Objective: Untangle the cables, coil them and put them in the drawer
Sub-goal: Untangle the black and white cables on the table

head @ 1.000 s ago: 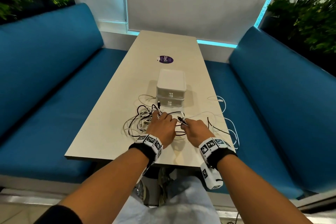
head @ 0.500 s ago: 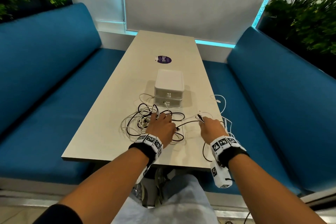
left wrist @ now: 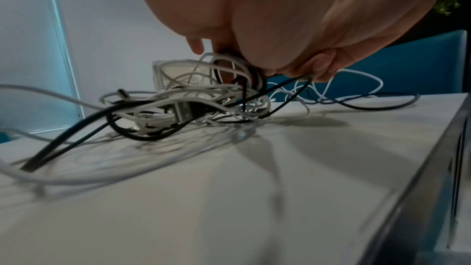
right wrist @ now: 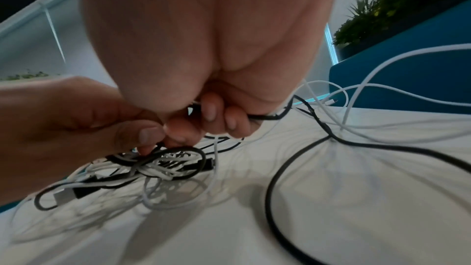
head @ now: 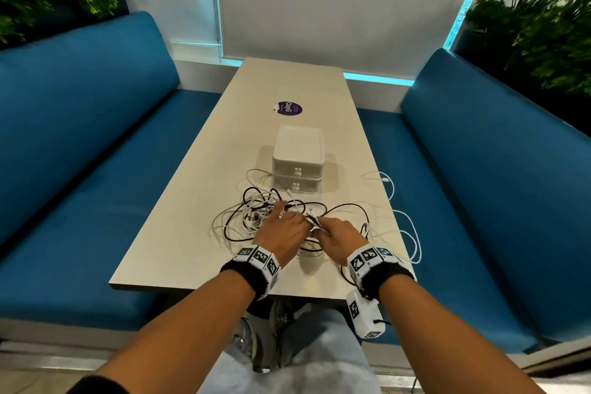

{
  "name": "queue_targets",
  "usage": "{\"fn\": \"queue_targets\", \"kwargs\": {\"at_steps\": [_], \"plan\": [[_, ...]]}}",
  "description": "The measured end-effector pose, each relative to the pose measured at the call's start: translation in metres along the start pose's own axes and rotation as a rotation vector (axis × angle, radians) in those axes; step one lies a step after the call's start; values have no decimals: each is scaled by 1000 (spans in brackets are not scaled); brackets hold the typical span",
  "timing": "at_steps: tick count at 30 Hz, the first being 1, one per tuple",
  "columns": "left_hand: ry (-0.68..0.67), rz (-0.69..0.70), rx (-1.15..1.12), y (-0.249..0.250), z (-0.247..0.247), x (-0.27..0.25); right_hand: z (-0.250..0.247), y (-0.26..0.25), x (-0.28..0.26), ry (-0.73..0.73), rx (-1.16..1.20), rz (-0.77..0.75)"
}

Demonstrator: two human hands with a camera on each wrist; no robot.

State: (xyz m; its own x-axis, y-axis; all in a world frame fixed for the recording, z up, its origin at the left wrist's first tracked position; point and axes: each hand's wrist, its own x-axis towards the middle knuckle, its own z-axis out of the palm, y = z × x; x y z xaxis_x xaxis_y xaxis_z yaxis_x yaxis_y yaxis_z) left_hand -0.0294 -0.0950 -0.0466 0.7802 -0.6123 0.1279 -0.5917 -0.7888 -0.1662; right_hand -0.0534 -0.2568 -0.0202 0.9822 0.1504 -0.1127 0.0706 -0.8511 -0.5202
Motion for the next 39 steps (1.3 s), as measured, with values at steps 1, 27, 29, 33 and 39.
{"fn": "queue_targets", "kwargs": {"at_steps": [1, 27, 29, 33, 39], "plan": [[5, 4, -9, -2, 3, -2, 1, 0, 1, -7, -8, -10], [-121, -175, -234, -45, 16, -22, -102, 94, -30, 116, -346, 476], [-142, -187, -296, -41, 20, -20, -101, 93, -34, 122, -363, 477], [-149, -209, -211, -28, 22, -19, -69, 74, -27, 153, -343, 431], [-49, -144, -117, -21, 8, -26, -32, 42, -14, 108, -362, 295]]}}
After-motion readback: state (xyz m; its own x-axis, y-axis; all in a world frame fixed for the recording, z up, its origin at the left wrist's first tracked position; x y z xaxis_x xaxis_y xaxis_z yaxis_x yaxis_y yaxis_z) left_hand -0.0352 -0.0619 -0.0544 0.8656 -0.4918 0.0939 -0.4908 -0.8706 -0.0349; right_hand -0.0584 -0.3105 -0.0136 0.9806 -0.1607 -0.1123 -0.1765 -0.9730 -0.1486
